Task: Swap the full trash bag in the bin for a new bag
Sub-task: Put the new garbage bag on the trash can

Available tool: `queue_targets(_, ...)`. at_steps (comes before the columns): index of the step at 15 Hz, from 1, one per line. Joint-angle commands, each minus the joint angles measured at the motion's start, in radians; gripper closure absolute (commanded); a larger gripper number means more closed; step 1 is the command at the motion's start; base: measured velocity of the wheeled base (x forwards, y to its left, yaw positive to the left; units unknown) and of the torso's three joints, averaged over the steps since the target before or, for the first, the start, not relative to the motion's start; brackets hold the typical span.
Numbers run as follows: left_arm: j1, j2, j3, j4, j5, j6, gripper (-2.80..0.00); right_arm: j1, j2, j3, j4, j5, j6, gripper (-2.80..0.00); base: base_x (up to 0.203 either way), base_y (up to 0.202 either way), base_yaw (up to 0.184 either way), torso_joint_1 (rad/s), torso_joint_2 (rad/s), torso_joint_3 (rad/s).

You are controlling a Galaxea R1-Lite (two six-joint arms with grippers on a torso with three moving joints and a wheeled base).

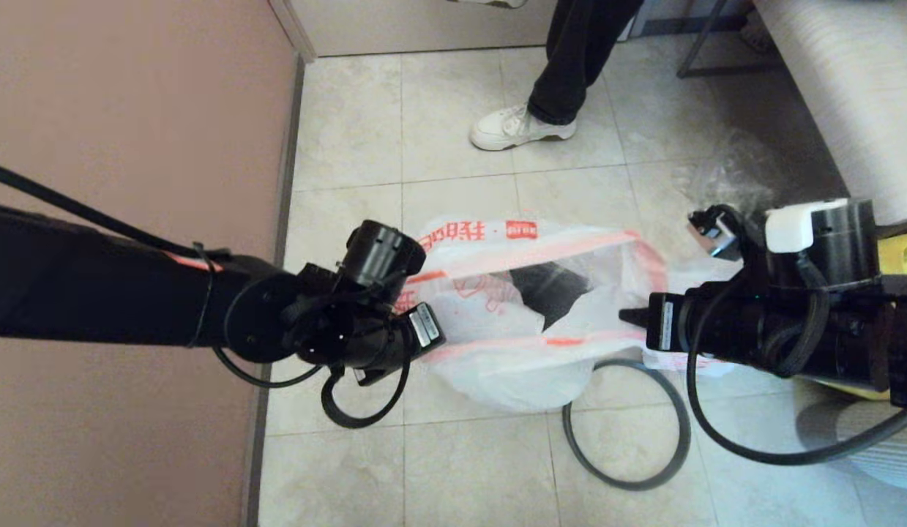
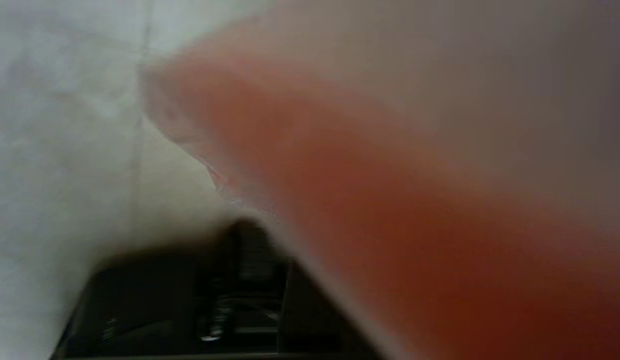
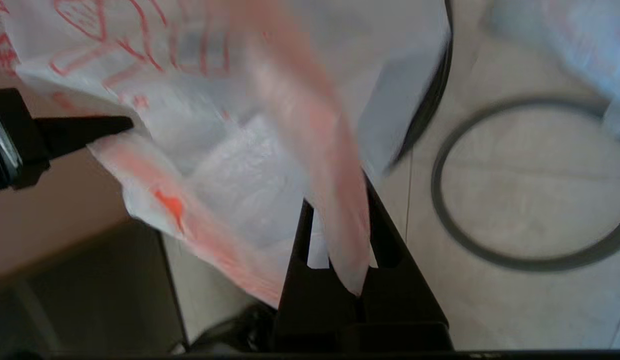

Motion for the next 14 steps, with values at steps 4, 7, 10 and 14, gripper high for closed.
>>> queue_targets(4,0.023,-0.001,0.269,-0.280,0.000,0.046,0.00,0.021,0.081,0.195,-0.174,0.020,0.035,0.00,0.000,0.000,0.000,0.000,0.00,0.000)
queue_targets(7,0.017,0.009,0.289,-0.290,0.000,0.062,0.00,0.025,0.114,0.237,-0.176,0.021,0.051,0.00,0.000,0.000,0.000,0.000,0.00,0.000)
queue_targets(10,-0.017,0.013,0.290,-0.290,-0.003,0.061,0.00,0.031,0.209,0.270,-0.182,0.019,0.050,0.00,0.000,0.000,0.000,0.000,0.00,0.000)
queue_targets(14,-0.070,0.034,0.311,-0.297,-0.002,0.057,0.00,0.036,0.319,0.259,-0.264,0.017,0.034,0.00,0.000,0.000,0.000,0.000,0.00,0.000)
